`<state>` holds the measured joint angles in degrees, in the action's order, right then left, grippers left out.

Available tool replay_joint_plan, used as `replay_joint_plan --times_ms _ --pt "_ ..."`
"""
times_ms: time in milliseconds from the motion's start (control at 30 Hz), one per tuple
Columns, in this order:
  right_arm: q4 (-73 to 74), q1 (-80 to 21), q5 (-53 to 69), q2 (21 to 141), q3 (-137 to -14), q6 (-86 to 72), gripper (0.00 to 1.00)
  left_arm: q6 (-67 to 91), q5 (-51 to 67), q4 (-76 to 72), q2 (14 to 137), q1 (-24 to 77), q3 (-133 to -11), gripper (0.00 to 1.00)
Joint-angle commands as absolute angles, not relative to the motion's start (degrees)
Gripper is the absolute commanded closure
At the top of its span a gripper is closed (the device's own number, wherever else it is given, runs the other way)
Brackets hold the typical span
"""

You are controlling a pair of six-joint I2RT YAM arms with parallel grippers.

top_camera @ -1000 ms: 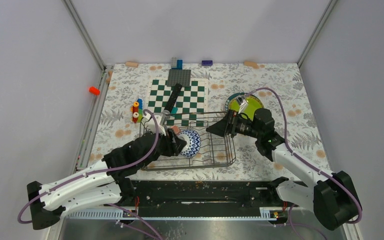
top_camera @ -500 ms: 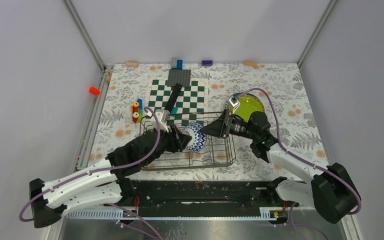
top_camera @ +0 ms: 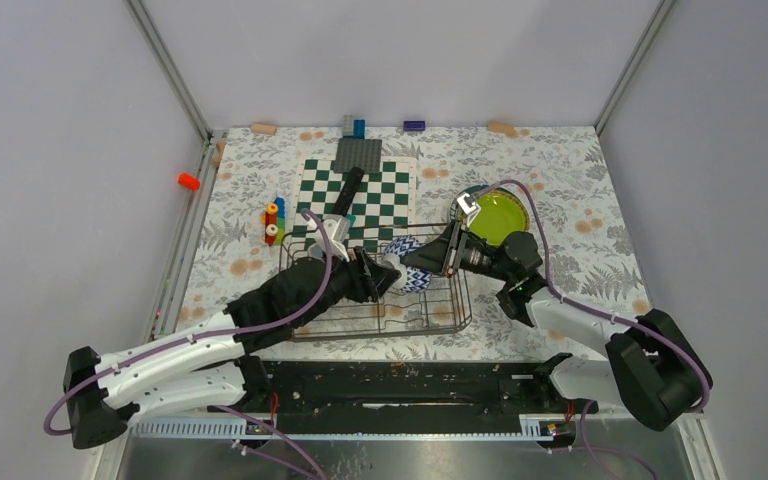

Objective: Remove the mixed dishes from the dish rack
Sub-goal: Pick up the bowl from the dish rack.

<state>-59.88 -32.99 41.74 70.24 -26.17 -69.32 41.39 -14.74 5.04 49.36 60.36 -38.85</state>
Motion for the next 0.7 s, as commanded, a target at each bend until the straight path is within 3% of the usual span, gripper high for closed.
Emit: replay_joint_plan --times_ms 0,167,200,233,333,433,667 --pt "-70.7 -34.3 44.8 70.7 -26.8 -73.1 0.67 40.3 -13.4 -1.2 50.1 60.5 -40.5 1.0" --pt "-71.9 -34.3 44.7 70.7 -26.5 -73.3 0.88 40.5 -14.6 -0.1 49.9 60.5 -40.8 0.99" --pt "-71.8 -34.3 44.7 70.5 -26.4 -73.0 0.94 40.6 -15.3 1.5 49.7 60.5 -41.0 0.92" --pt "-71.6 -34.3 44.6 70.2 -26.4 -72.5 1.0 40.6 -16.0 2.4 49.4 60.5 -41.2 0.79" --pt "-68.0 -34.3 44.7 68.3 -26.8 -69.2 1.0 40.6 -18.1 4.7 47.6 60.5 -40.9 0.36" --pt "-59.7 -34.3 43.3 64.9 -27.5 -63.5 1.0 40.6 -20.3 6.8 44.8 60.5 -40.3 0.04" --pt "-23.6 -34.3 27.5 50.7 -32.6 -39.9 1.0 39.8 -25.7 13.0 39.0 60.5 -39.6 0.01"
